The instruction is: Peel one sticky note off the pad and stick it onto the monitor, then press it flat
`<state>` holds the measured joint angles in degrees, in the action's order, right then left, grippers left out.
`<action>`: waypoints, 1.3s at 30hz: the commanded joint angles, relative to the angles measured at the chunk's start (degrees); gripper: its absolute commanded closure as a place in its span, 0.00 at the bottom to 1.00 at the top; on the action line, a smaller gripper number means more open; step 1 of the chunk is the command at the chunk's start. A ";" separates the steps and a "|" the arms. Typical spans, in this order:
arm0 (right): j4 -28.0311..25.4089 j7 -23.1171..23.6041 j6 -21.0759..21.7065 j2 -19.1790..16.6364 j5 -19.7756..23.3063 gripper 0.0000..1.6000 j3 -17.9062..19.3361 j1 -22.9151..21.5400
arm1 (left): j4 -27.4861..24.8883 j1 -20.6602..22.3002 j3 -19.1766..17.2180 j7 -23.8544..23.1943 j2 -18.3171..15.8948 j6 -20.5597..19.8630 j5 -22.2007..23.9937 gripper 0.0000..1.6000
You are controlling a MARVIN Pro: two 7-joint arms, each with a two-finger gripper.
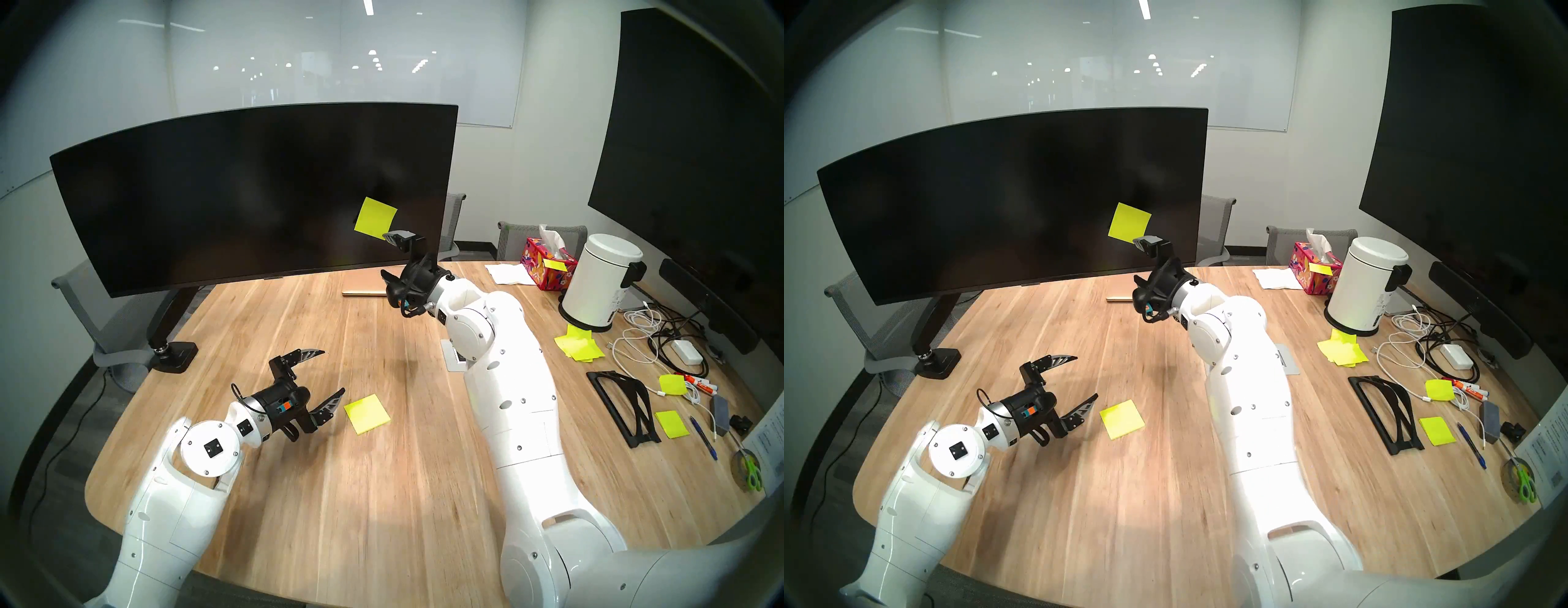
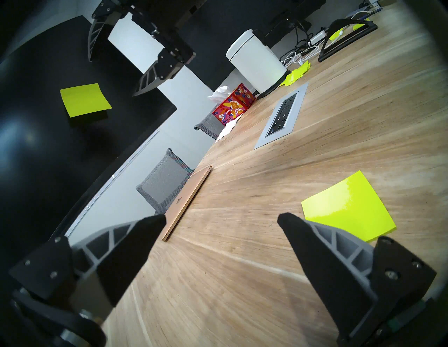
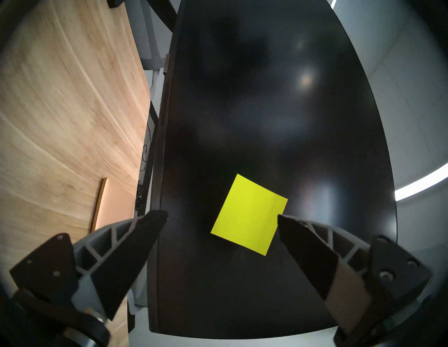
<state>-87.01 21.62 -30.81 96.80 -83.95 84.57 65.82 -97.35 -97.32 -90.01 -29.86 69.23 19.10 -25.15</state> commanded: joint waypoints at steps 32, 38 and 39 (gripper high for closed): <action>-12.04 17.08 -3.55 -0.56 23.59 0.00 3.76 10.24 | -1.34 0.17 -0.03 -0.01 -0.10 0.18 -0.17 0.00; -13.52 17.82 -5.40 -1.26 25.55 0.00 4.24 11.56 | -1.31 0.18 -0.04 -0.02 -0.09 0.20 -0.16 0.00; -13.85 17.63 -5.71 -1.39 25.42 0.00 4.26 11.92 | -1.31 0.18 -0.04 -0.02 -0.09 0.20 -0.16 0.00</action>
<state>-97.84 39.58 -33.98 95.82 -61.11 88.80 76.99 -97.35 -97.32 -90.06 -29.89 69.27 19.11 -25.18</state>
